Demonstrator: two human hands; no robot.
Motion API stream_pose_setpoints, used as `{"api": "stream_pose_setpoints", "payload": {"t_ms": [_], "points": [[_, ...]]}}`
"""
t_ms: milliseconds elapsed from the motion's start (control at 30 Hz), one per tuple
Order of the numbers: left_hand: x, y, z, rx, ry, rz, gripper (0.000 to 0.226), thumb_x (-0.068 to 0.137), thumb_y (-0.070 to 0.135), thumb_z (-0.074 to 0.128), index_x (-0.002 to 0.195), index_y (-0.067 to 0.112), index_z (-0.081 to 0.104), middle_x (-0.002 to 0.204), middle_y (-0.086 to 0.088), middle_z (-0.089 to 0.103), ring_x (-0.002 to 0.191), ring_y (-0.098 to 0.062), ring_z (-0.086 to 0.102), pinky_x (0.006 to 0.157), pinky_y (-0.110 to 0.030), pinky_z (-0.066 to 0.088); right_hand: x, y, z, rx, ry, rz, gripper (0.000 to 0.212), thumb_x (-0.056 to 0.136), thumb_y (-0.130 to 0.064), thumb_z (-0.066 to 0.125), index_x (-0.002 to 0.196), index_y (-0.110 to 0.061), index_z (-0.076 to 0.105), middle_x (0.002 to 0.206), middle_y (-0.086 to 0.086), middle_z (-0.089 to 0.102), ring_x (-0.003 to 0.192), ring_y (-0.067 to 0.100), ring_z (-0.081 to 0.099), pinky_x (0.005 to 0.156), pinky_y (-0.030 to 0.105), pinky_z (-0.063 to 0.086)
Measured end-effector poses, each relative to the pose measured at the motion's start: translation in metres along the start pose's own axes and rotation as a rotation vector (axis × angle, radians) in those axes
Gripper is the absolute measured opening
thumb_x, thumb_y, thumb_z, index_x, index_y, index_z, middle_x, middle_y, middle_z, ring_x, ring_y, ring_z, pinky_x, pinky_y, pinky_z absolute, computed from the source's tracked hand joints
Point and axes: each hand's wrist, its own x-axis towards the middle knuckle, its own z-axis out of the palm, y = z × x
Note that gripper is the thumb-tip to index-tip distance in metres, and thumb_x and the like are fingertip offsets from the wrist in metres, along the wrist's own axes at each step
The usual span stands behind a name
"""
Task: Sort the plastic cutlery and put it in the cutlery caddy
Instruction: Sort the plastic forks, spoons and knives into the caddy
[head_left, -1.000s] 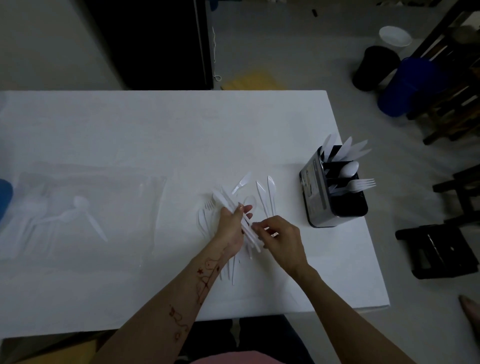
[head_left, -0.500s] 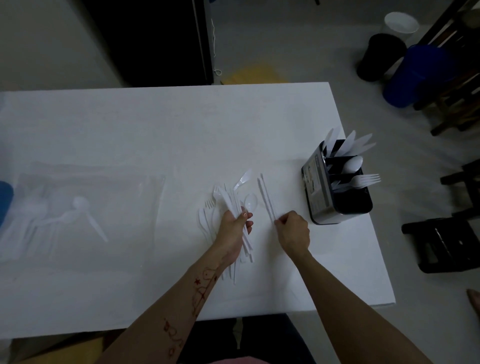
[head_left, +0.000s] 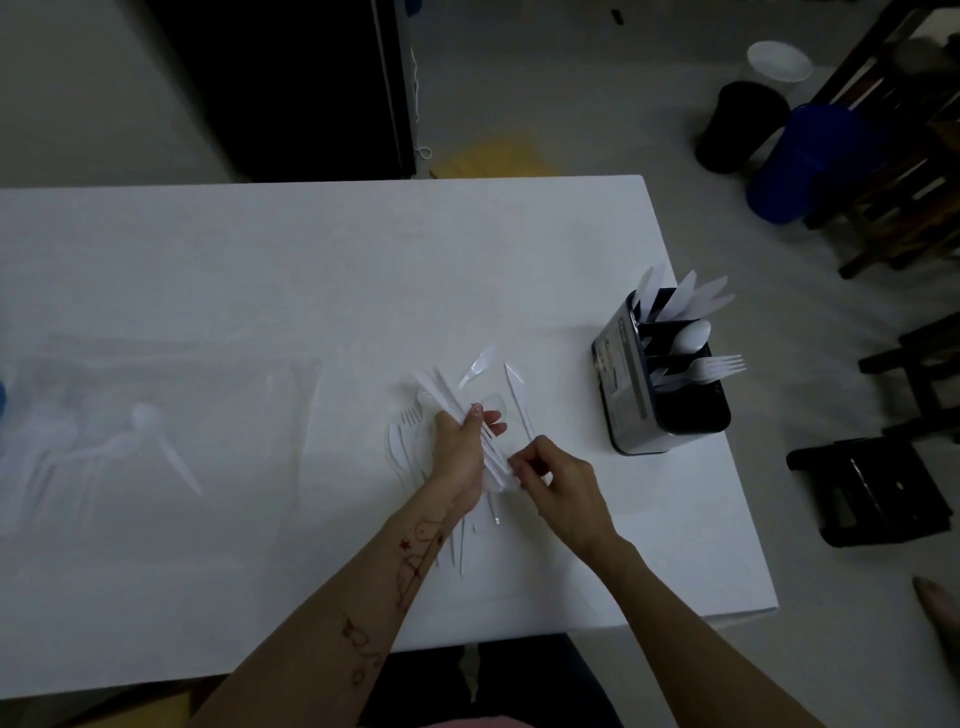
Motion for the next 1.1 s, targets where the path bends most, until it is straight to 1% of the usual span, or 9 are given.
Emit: {"api": "stream_pose_setpoints", "payload": {"t_ms": [133,200,400,500,600,733,900,1000,1100], "points": [[0.0,-0.002,-0.008,0.015,0.046,0.006,0.015,0.101,0.015,0.041,0.111,0.004,0.042,0.088,-0.004,0.056,0.077,-0.013,0.057,0.07,-0.025,0.051,0.009,0.009,0.002,-0.143,0.179,0.252,0.02,0.095,-0.037,0.059,0.093,-0.017,0.06,0.085,-0.004,0.064,0.074,0.013,0.061,0.065,0.029,0.052],[0.0,-0.003,-0.012,0.035,0.047,-0.008,0.012,0.102,0.016,0.041,0.108,0.006,0.041,0.088,-0.002,0.057,0.078,-0.014,0.057,0.073,-0.026,0.052,0.015,0.011,0.004,-0.243,0.127,0.402,0.021,0.093,-0.033,0.063,0.099,-0.014,0.056,0.095,0.001,0.06,0.083,0.019,0.059,0.067,0.031,0.048],[0.0,-0.006,-0.026,0.021,0.02,-0.016,0.025,0.102,0.017,0.04,0.118,-0.002,0.043,0.108,-0.006,0.066,0.094,-0.018,0.066,0.074,-0.026,0.053,0.021,0.003,0.005,-0.332,0.108,0.465,0.015,0.098,-0.023,0.049,0.101,-0.009,0.05,0.094,0.007,0.061,0.086,0.029,0.062,0.067,0.037,0.048],[0.0,-0.003,-0.026,-0.035,0.01,-0.034,0.029,0.102,0.017,0.042,0.123,-0.003,0.043,0.118,-0.012,0.065,0.102,-0.024,0.066,0.081,-0.031,0.055,0.017,-0.003,0.002,-0.114,0.128,0.292,0.011,0.1,-0.023,0.048,0.096,-0.015,0.043,0.081,0.002,0.063,0.071,0.023,0.066,0.065,0.043,0.057],[-0.001,0.002,-0.024,-0.06,0.0,-0.03,0.023,0.101,0.015,0.043,0.117,-0.002,0.047,0.119,-0.017,0.064,0.102,-0.027,0.067,0.085,-0.038,0.055,0.012,-0.017,0.004,-0.044,-0.037,0.054,0.01,0.1,-0.022,0.05,0.093,-0.016,0.045,0.079,-0.001,0.063,0.065,0.015,0.063,0.062,0.038,0.057],[0.002,0.01,-0.028,-0.109,0.005,-0.017,0.03,0.102,0.013,0.042,0.12,-0.011,0.047,0.112,-0.018,0.065,0.079,-0.017,0.07,0.062,-0.029,0.059,0.012,-0.026,0.011,-0.039,-0.126,-0.053,0.01,0.099,-0.022,0.053,0.094,-0.013,0.053,0.083,-0.005,0.064,0.068,0.013,0.06,0.068,0.034,0.055],[0.002,0.015,-0.045,-0.127,0.15,0.001,0.017,0.1,0.014,0.045,0.112,0.004,0.039,0.094,-0.007,0.057,0.074,-0.016,0.06,0.061,-0.026,0.053,0.02,-0.027,0.026,-0.055,0.027,0.25,0.033,0.094,-0.051,0.054,0.088,-0.019,0.061,0.081,-0.006,0.065,0.07,0.008,0.061,0.071,0.028,0.056],[-0.001,0.012,-0.061,-0.135,0.18,0.005,0.018,0.1,0.014,0.045,0.115,0.005,0.041,0.094,-0.007,0.056,0.074,-0.016,0.059,0.063,-0.026,0.054,0.028,-0.031,0.04,-0.142,-0.054,0.473,0.047,0.084,-0.066,0.058,0.096,-0.02,0.058,0.087,-0.005,0.063,0.075,0.01,0.061,0.068,0.025,0.049],[-0.003,0.007,-0.073,-0.11,0.18,0.012,0.022,0.1,0.014,0.045,0.118,0.002,0.042,0.095,-0.008,0.057,0.074,-0.016,0.059,0.063,-0.026,0.055,0.033,-0.033,0.053,-0.081,-0.076,0.568,0.049,0.08,-0.059,0.069,0.102,-0.017,0.056,0.092,-0.004,0.061,0.081,0.014,0.06,0.07,0.027,0.045]]}}
